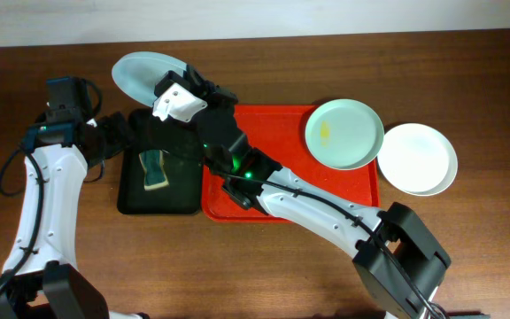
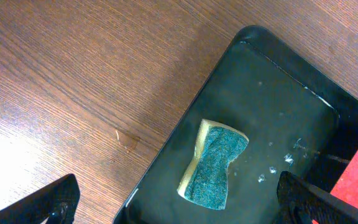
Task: Clean dirty plates on tray and stack at the side
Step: 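Lift the light-blue plate with the right gripper and carry it rightward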
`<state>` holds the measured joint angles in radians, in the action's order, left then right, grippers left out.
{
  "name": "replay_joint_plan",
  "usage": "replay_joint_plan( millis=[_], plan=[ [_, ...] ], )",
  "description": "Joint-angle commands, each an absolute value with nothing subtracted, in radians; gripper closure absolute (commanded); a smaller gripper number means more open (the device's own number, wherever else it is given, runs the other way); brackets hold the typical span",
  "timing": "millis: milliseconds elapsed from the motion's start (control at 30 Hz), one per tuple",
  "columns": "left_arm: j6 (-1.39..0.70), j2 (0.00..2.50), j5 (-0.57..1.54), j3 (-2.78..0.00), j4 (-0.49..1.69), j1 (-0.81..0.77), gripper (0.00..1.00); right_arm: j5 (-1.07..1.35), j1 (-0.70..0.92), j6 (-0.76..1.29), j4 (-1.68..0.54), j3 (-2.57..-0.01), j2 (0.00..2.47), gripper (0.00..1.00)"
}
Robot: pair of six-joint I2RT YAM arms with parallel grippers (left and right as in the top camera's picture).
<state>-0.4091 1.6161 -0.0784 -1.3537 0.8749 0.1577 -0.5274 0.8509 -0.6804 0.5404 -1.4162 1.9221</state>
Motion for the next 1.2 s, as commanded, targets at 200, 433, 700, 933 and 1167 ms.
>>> replay_joint_plan(
  millis=[200, 433, 700, 933, 1167],
  plan=[
    [-0.419, 1.604, -0.075, -1.354, 0.876, 0.158, 0.01, -0.541, 0.859, -0.594, 0.494, -1.431, 1.92, 0.96],
    [-0.419, 1.604, -0.075, -1.354, 0.876, 0.158, 0.01, -0.54, 0.855, -0.161, 0.211, -1.431, 1.92, 0.96],
    [-0.419, 1.604, -0.075, -1.354, 0.876, 0.158, 0.0, -0.54, 0.852, 0.401, -0.138, -1.431, 1.919, 0.96],
    [-0.419, 1.604, -0.075, -1.354, 0.876, 0.158, 0.01, -0.535, 0.797, 0.521, -0.229, -1.431, 1.856, 0.96],
    [-0.419, 1.604, -0.075, -1.354, 0.876, 0.158, 0.01, -0.51, 0.627, 0.604, -0.472, -1.431, 1.681, 0.96]
  ],
)
